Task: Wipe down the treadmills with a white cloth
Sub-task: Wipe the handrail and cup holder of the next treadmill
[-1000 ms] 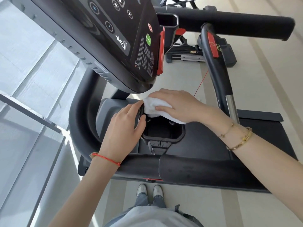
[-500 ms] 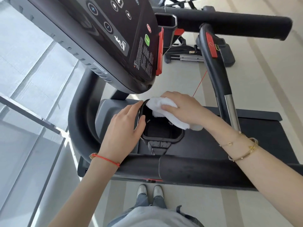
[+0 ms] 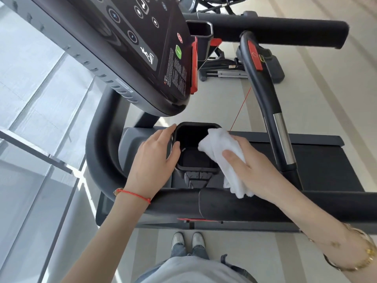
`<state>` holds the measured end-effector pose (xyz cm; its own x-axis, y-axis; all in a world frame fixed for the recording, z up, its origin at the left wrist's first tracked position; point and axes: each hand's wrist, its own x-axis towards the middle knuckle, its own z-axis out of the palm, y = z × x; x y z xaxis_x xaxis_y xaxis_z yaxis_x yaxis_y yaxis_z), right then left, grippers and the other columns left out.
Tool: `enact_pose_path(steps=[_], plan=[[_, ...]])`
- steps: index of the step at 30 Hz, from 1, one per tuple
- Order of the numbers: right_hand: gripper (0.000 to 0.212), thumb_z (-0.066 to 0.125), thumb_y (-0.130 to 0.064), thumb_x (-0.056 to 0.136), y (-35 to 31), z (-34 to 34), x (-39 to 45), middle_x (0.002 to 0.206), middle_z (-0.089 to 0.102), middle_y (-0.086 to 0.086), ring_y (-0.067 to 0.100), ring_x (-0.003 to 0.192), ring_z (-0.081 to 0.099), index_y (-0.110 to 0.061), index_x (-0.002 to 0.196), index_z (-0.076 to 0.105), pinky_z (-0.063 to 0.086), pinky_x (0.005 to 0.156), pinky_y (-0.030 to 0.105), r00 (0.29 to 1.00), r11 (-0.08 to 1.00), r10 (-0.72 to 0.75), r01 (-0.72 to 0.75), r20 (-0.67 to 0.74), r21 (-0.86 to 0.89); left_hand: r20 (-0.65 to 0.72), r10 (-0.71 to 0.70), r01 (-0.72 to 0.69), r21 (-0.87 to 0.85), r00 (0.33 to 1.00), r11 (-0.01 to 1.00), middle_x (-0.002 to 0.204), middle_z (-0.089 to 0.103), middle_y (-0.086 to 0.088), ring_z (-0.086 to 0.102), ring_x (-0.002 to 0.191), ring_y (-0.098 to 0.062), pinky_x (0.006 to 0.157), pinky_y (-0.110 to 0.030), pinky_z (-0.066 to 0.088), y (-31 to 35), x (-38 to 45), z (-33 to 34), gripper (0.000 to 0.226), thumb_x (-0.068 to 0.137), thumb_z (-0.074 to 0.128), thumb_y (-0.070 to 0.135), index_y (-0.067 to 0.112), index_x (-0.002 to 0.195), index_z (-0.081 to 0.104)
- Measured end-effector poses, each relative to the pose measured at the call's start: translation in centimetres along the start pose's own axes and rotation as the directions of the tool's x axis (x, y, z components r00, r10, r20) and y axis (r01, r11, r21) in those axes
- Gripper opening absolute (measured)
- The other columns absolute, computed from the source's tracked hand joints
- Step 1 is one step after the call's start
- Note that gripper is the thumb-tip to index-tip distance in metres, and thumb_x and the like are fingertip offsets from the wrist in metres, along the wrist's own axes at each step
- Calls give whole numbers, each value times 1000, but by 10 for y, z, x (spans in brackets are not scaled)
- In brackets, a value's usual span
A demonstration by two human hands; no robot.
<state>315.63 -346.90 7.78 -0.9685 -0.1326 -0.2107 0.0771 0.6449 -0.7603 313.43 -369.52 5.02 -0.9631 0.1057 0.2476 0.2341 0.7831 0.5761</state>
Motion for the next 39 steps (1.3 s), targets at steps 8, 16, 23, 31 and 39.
enact_pose_path(steps=[8, 16, 23, 31, 39], plan=[[55, 32, -57, 94, -14, 2, -17, 143, 34, -18, -8, 130, 27, -32, 143, 36, 14, 103, 0, 901, 816, -389, 433, 190, -383, -39, -37, 30, -163, 999, 986, 113, 62, 12, 51, 96, 10, 84, 6, 30, -10, -6, -3, 34, 101, 46, 23, 17, 132, 59], [34, 39, -41, 100, -26, 27, 6, 103, 60, -3, 18, 97, 53, -15, 116, 55, 34, 87, 31, 864, 655, -390, 504, 319, -563, -45, -24, 16, -174, 999, 985, 111, 63, 12, 51, 96, 21, 85, 4, 31, -9, -12, -3, 32, 100, 48, 21, 21, 131, 59], [34, 45, -44, 98, -16, -2, 5, 102, 59, -6, 12, 105, 50, -19, 113, 62, 35, 94, 27, 851, 701, -359, 517, 382, -491, -35, -12, 7, -143, 999, 990, 116, 67, 5, 56, 98, 1, 85, 4, 32, -8, -13, -4, 33, 100, 48, 22, 18, 132, 58], [31, 46, -42, 100, -34, 29, 9, 75, 50, -8, 17, 73, 49, -16, 83, 46, 38, 75, 34, 867, 721, -407, 499, 288, -482, -45, -22, 15, -138, 999, 990, 117, 66, 5, 53, 98, 6, 85, 3, 32, -7, -11, -4, 33, 100, 48, 19, 17, 131, 60], [29, 49, 2, 93, -5, 1, -18, 130, 56, 6, 11, 122, 42, -7, 119, 60, 19, 100, -1, 910, 875, -412, 407, 37, -261, -22, -11, 9, -100, 1000, 995, 111, 66, 5, 55, 93, 2, 82, 2, 34, -6, -12, -4, 36, 98, 50, 24, 18, 133, 56]])
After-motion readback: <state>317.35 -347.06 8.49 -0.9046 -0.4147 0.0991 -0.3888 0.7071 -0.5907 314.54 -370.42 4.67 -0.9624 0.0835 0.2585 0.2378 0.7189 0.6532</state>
